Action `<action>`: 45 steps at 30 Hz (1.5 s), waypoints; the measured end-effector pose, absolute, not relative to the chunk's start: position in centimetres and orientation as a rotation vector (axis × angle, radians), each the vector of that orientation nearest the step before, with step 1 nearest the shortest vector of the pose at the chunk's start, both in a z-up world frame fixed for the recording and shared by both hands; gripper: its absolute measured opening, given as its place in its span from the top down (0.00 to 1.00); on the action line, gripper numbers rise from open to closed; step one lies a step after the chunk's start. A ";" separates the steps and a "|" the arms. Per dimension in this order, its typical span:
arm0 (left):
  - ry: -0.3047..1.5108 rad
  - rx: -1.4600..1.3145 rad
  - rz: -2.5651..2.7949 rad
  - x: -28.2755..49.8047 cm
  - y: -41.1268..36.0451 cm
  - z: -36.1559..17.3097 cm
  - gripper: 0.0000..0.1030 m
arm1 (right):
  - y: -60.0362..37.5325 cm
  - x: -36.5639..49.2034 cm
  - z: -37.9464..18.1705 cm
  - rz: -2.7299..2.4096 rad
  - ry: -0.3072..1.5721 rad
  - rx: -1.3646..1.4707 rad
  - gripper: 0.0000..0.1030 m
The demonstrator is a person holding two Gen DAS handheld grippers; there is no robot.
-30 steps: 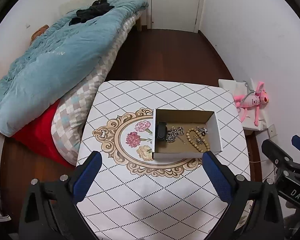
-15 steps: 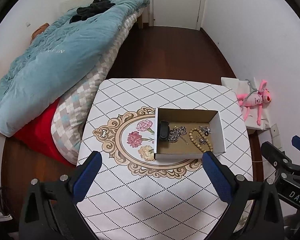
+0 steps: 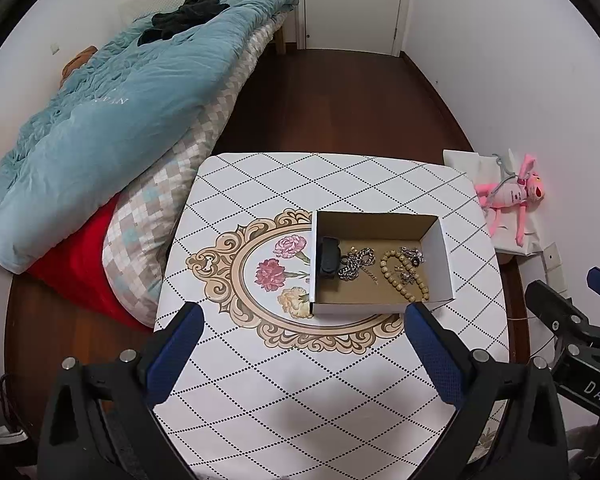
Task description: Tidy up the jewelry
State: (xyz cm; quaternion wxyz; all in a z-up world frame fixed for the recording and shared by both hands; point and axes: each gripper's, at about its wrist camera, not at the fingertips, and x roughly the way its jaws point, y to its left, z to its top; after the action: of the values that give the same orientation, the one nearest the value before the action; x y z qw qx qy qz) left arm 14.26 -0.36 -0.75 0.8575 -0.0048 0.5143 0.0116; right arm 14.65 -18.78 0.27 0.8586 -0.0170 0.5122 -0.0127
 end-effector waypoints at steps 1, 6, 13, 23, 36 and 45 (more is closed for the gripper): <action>1.080 -0.009 0.024 14.2 -0.3 -0.8 0.01 | -18.8 14.6 0.3 -0.028 1.078 -0.039 0.00; 1.079 -0.008 0.025 14.2 -0.3 -0.8 0.01 | -18.7 14.4 0.1 -0.029 1.080 -0.042 0.00; 1.078 -0.008 0.027 14.2 -0.3 -0.9 0.01 | -18.8 14.3 0.0 -0.029 1.084 -0.042 0.00; 1.076 -0.006 0.020 14.0 0.1 -0.8 0.01 | -18.6 14.2 -0.5 -0.030 1.091 -0.045 0.00; 1.069 -0.002 0.018 13.9 -0.1 -0.4 0.01 | -18.5 14.3 -0.5 -0.029 1.090 -0.044 0.00; 1.070 0.001 0.018 13.8 -0.2 -0.3 0.01 | -18.7 14.4 -0.3 -0.032 1.097 -0.051 0.00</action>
State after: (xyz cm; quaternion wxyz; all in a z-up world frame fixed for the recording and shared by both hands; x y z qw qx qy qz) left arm 13.85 -0.22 -0.25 0.8603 0.0004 0.5097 0.0084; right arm 14.36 -18.74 -0.29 0.8529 -0.0241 0.5214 -0.0154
